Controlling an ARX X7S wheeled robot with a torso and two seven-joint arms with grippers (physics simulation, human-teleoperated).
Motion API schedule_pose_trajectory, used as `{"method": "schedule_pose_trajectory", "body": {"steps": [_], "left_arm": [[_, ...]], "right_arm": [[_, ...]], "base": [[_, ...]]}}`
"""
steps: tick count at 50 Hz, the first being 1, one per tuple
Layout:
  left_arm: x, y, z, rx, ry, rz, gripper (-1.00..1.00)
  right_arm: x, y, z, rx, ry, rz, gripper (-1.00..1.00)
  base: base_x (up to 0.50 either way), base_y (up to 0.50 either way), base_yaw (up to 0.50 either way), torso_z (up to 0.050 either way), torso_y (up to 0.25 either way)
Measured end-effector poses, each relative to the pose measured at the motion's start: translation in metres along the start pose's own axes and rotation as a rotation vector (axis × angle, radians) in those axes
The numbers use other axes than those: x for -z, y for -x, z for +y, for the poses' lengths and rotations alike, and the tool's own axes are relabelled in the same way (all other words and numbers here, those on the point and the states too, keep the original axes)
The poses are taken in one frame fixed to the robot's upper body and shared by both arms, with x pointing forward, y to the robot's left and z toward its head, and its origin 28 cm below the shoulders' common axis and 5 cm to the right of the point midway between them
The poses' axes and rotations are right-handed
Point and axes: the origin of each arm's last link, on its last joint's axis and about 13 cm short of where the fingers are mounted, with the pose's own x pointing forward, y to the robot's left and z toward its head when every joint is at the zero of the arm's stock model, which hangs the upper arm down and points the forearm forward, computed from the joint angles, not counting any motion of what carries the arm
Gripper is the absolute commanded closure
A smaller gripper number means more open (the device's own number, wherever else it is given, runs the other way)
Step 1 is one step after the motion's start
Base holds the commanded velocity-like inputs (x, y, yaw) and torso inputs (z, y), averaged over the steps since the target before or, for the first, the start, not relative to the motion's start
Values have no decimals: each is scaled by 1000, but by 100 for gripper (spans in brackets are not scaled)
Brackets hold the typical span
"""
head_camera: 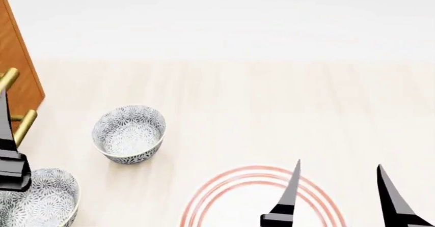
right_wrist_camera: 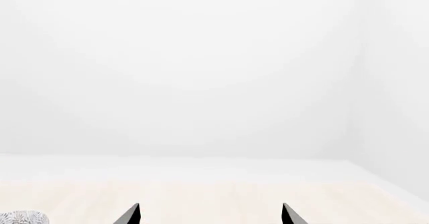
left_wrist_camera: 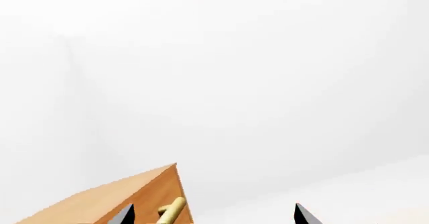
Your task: Open the top drawer of the cabinet.
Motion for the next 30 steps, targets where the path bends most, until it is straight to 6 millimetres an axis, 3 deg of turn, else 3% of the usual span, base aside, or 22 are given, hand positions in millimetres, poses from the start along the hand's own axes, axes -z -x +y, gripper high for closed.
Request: {"method": "schedule_pose_trajectory", "body": {"steps": [16,30], "left_arm": [[-12,-43,12,84,-544,-54,-100],[-13,-70,15,182,-794,152,-100]], "right_arm": [[6,3,2,-29,18,8,-100],[10,4,3,-36,41,11,-100]], "base": [[0,0,0,0,0],[0,0,0,0,0]]}}
